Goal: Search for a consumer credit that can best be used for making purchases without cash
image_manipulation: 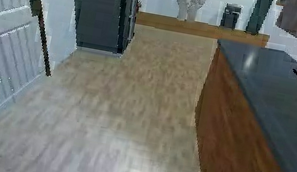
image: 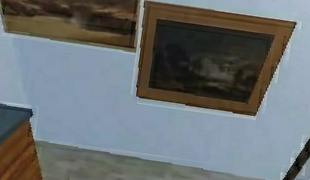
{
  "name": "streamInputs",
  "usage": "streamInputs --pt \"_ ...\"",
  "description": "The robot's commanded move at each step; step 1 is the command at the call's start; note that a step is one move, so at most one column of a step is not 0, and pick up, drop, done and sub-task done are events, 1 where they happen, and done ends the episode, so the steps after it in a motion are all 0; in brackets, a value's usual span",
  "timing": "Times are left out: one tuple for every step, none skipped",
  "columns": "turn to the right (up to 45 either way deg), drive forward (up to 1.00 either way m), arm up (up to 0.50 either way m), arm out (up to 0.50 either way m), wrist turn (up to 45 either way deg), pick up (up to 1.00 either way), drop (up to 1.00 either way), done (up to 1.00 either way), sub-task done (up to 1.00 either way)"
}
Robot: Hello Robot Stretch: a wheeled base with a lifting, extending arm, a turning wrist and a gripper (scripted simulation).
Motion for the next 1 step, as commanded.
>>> streamInputs --pt "-45.0 0.00 0.00 0.00 0.0 0.00 0.00 0.00 0.00"
